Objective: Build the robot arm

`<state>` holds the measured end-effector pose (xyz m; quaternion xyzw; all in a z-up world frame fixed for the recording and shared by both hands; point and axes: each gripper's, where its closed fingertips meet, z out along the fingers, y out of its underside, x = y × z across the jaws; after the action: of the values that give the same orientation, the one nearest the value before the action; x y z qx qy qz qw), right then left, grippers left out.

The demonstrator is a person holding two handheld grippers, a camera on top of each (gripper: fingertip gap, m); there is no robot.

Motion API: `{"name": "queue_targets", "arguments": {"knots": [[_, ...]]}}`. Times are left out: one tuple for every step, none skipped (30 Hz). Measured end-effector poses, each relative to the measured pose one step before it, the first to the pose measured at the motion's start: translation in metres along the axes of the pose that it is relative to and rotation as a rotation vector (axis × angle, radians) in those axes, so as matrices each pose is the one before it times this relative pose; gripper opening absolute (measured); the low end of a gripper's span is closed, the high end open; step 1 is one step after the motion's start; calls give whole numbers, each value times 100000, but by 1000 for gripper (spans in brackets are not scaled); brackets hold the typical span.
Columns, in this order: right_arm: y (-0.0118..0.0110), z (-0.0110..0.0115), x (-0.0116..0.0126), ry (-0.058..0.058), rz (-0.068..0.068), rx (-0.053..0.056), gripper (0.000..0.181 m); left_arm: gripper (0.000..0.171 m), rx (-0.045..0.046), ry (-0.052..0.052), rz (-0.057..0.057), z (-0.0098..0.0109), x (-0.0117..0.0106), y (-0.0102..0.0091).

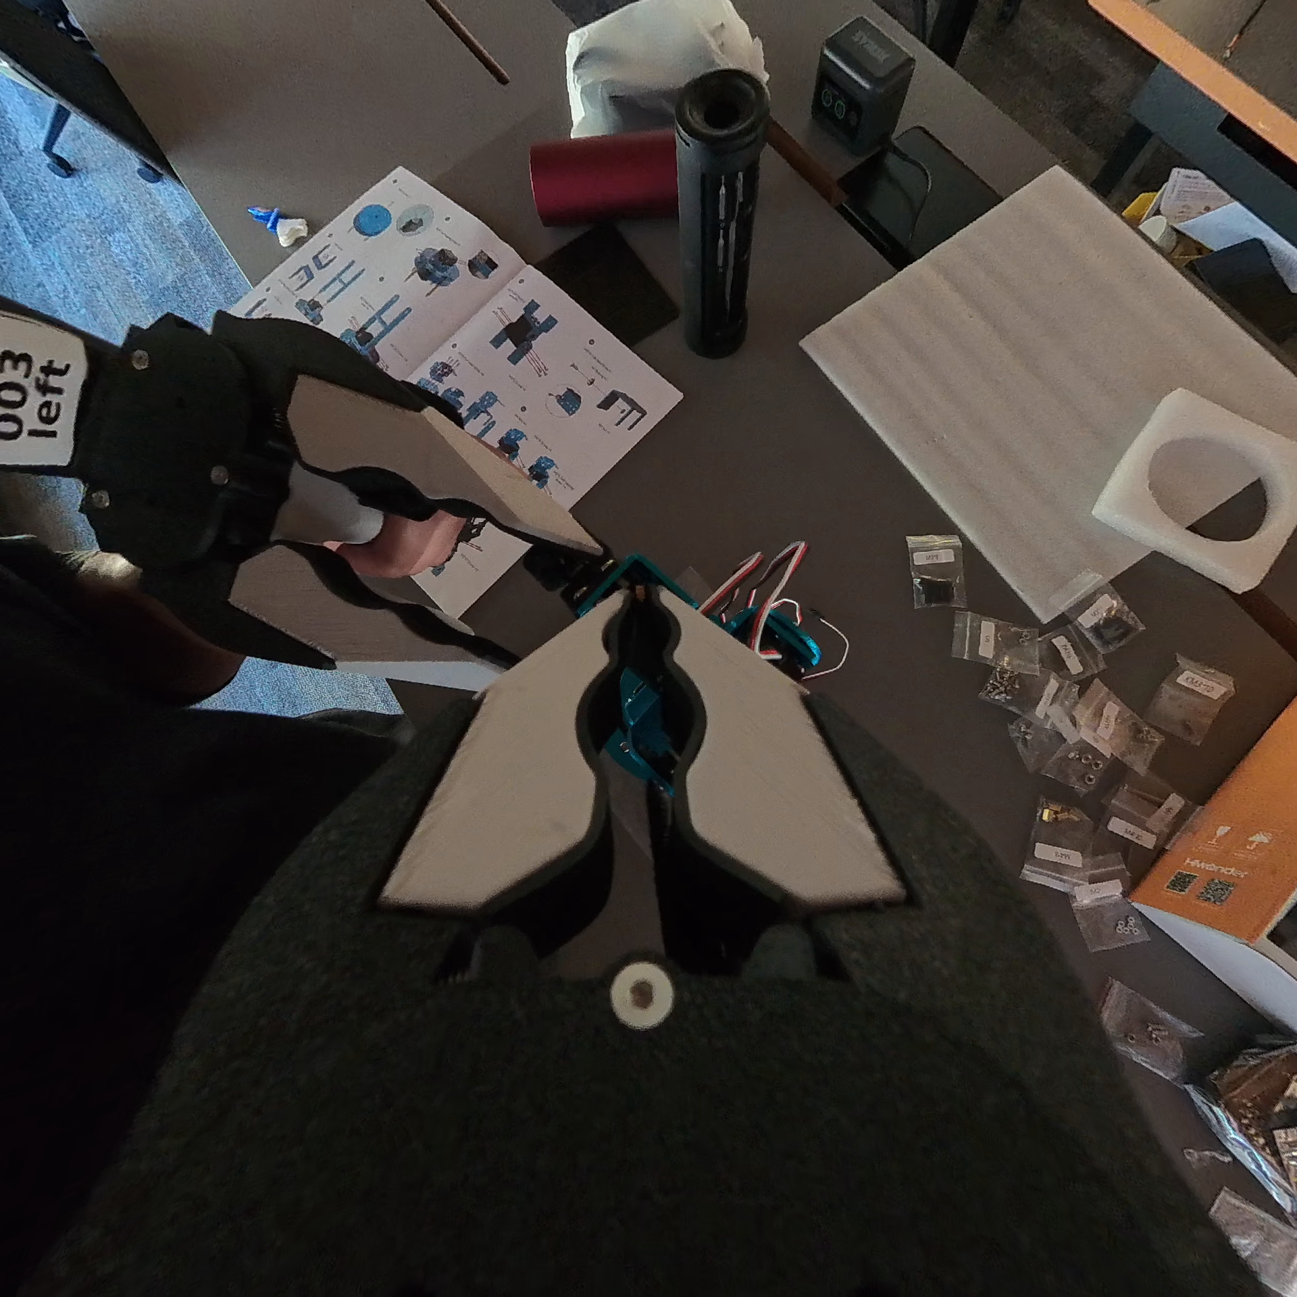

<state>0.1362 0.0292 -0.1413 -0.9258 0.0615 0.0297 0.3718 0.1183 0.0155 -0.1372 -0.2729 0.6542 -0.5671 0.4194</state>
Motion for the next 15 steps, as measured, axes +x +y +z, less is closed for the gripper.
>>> {"name": "queue_targets", "arguments": {"knots": [[-2, 2, -3, -429, 144, -155, 2, 36, 226, 365, -209, -17, -4, -4], [-1, 15, -40, -799, 549, -55, 2, 36, 193, 221, -78, -12, -3, -7], [5, 26, -27, -974, 894, -68, 2, 35, 125, 136, 39, -29, -2, 8], [-4, 8, -30, -1383, 879, 127, 2, 36, 12, 164, 122, -23, -1, 23], [9, 18, -35, -1677, 1334, 349, 2, 36, -46, 39, 209, -20, 3, 14], [-4, 17, -55, -1930, 1403, 332, 2, 35, -80, -50, 249, -14, -19, 10], [2, -2, -8, -2005, 1205, 407, 2, 35, -81, -11, 104, -1, -1, 9], [-5, 6, -21, -2156, 1576, 470, 1, 35, -42, -85, 6, 16, -3, -7], [-6, 6, -20, -2381, 1855, 396, 0, 35, -79, -147, 144, 5, -14, 7], [-8, 6, -21, -2801, 2108, 325, 1, 35, -49, -99, 182, 7, -8, 12], [-11, -10, -28, -2770, 2143, 285, 0, 35, 20, -64, 22, 1, -11, -3], [-8, -33, -59, -2666, 2011, 193, 1, 35, 73, 6, -40, 0, -2, 2], [-35, -42, -90, -2656, 2079, 167, 1, 34, 43, -32, 2, -6, 0, -7], [-15, 7, -36, -1820, 1984, -4, 1, 34, 5, -175, 131, -3, -20, -4], [-16, -19, -9, -1204, 865, -19, 2, 34, -61, -228, 259, 8, -7, 18]]}}
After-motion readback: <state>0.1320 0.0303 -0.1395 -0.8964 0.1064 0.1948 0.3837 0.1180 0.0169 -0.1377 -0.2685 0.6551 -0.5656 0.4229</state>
